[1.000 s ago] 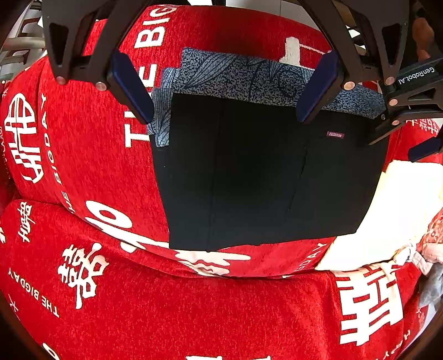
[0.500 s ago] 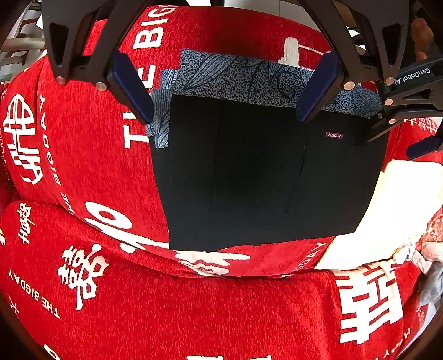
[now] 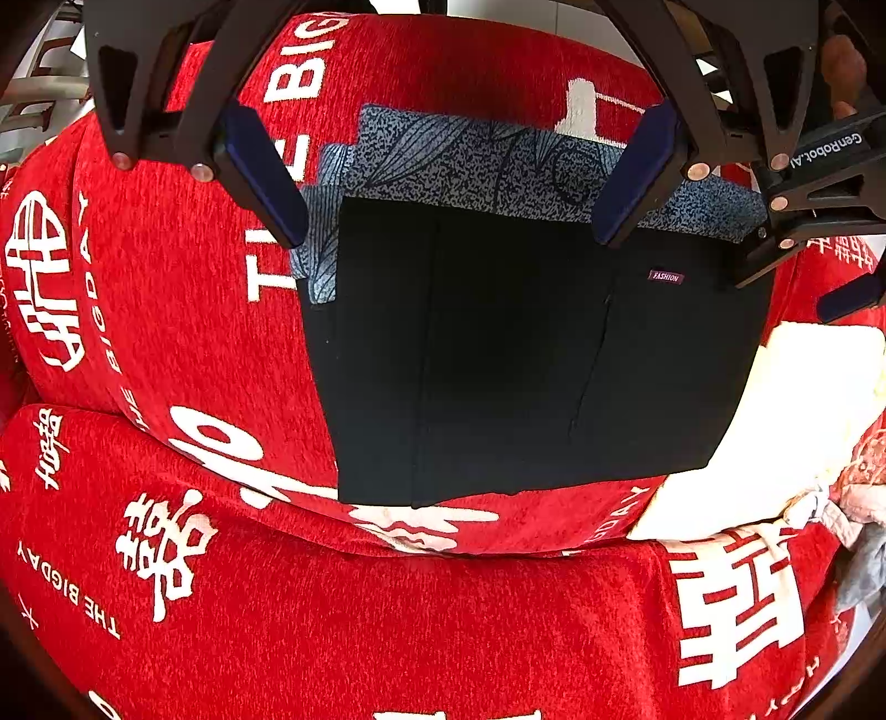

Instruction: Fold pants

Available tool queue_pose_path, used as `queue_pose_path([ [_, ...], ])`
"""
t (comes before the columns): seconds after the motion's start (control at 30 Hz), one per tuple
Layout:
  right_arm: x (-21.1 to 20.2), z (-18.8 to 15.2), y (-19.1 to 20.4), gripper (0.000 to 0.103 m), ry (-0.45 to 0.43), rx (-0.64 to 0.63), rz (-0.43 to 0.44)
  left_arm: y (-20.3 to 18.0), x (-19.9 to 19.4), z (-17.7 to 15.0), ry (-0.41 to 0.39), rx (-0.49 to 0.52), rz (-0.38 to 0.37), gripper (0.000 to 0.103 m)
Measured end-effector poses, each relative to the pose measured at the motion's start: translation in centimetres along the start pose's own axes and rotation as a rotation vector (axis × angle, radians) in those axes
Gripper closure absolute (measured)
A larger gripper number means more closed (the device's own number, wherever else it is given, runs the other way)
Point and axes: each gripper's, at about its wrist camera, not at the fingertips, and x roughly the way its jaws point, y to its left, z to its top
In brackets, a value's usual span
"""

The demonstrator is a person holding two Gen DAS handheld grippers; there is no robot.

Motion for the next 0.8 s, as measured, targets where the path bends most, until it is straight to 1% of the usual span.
queue_pose_path([
  [0.23, -0.04, -0.20, 0.03, 0.001, -0.001, -0.001, 0.001, -0.09, 0.08, -0.22, 0.014, 0.001, -0.005, 0.004],
  [0.8, -0.53, -0.82, 0.56, 0.001, -0.006, -0.015, 0.004, -0.03, -0.48, -0.60, 0.010, -0.004, -0.013, 0.004],
])
